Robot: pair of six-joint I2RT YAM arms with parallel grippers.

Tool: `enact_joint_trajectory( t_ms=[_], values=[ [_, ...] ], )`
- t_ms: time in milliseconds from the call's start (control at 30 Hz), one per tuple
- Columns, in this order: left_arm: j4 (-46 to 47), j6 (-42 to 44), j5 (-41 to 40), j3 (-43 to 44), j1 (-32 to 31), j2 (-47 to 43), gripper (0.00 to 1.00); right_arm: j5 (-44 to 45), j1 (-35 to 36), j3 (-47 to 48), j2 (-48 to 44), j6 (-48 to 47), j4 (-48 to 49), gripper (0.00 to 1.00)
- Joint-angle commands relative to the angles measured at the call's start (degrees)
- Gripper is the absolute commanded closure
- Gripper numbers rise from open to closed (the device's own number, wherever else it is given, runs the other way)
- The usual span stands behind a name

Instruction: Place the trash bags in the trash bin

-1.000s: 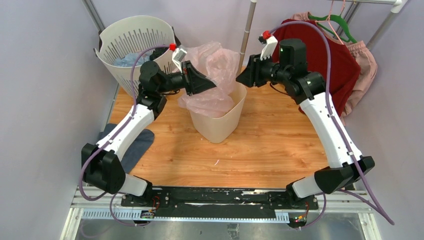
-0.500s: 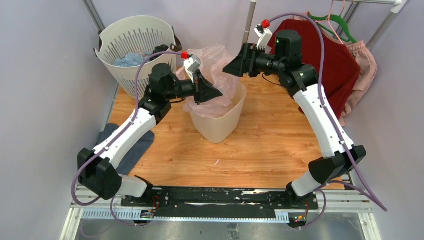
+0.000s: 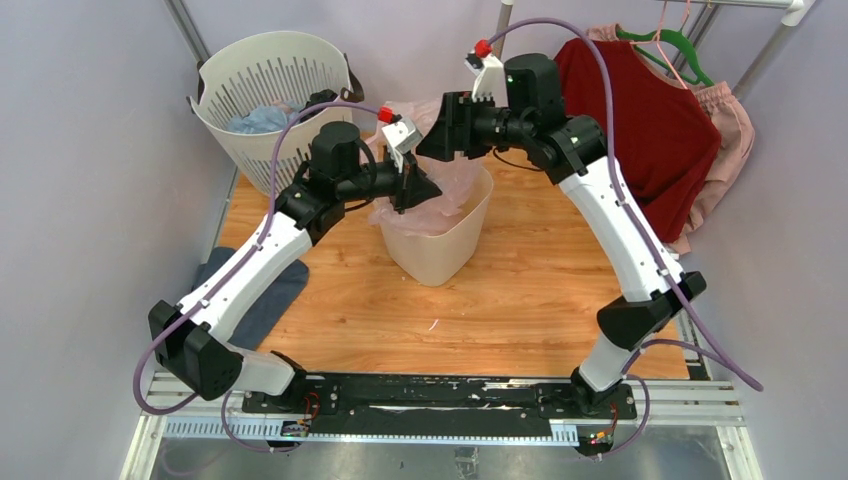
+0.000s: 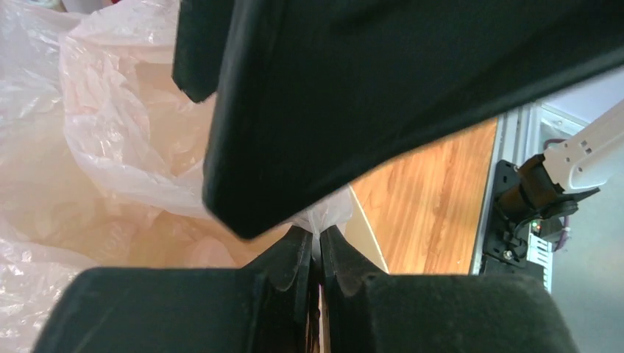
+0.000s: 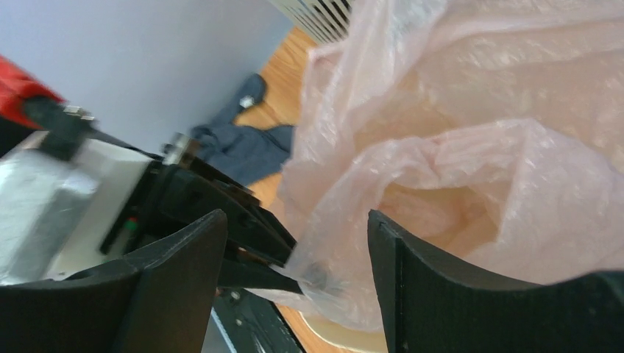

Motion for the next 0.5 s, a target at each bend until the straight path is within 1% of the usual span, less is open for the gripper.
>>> enact_joint_trajectory(
  t_ms=[0, 67, 133, 333, 467],
  values=[
    [-4.1, 3.6, -3.5, 2.4, -0.6, -0.6, 0.89, 13.2, 3.8, 8.1, 4.1, -5.6, -13.1, 0.26],
    [-4.9, 4.3, -4.2, 3.0, -0.6, -0.8, 0.89, 18.1, 5.6, 10.7, 5.5, -6.9, -16.7, 0.27],
    [-6.0, 5.0, -4.9, 3.6, -0.8, -0.9, 0.89, 20.9, 6.5, 11.0, 5.9, -7.3, -17.8, 0.27],
    [-6.0, 5.4, -5.1, 3.8, -0.9, -1.4, 0.89, 22.5, 7.8, 13.1, 7.8, -7.3, -20.0, 0.31],
    [-6.1, 5.5, -4.6, 3.8, -1.0, -1.7, 0.89, 24.1, 8.6, 16.2, 9.5, -7.1, -21.4, 0.31]
  ],
)
